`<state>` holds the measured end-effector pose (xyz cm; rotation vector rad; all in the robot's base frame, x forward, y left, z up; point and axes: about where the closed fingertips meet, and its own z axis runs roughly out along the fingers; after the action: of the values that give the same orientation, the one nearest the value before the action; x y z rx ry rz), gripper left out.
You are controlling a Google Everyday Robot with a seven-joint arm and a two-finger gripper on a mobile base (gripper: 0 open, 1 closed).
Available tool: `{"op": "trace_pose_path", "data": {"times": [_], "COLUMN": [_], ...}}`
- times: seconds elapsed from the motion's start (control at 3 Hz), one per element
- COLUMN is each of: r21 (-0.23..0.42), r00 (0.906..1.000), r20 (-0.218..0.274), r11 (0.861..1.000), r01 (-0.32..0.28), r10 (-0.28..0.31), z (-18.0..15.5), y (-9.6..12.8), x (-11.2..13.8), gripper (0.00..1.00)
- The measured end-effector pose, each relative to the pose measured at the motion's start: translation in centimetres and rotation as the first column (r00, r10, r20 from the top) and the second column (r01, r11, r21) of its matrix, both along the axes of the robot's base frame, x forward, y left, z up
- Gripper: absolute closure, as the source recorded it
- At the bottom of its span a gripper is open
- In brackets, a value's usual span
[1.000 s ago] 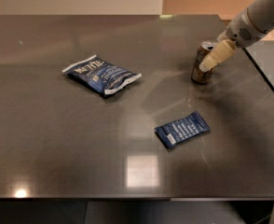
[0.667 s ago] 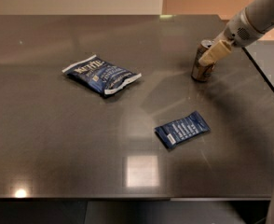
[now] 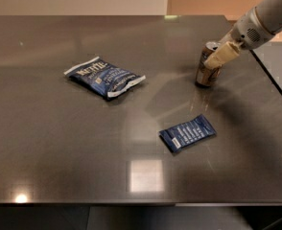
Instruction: Move orange can near rxbar blueberry
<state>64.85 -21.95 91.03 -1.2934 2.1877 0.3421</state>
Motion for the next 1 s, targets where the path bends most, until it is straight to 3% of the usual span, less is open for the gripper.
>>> {"op": "trace_pose_path", "data": {"times": [0.33,1.0], "r21": [0.021,0.023], "r00": [0.998,0.9771], "r20": [-0.018,-0.063], "r11": [0.998,0.979], "r01": [-0.061,-0.202], "r10": [0.061,0.203], "z": [0.7,-0.6], "y": [1.4,5.3], "x": [-3.2,-8.7], "gripper": [1.0,1.0]}}
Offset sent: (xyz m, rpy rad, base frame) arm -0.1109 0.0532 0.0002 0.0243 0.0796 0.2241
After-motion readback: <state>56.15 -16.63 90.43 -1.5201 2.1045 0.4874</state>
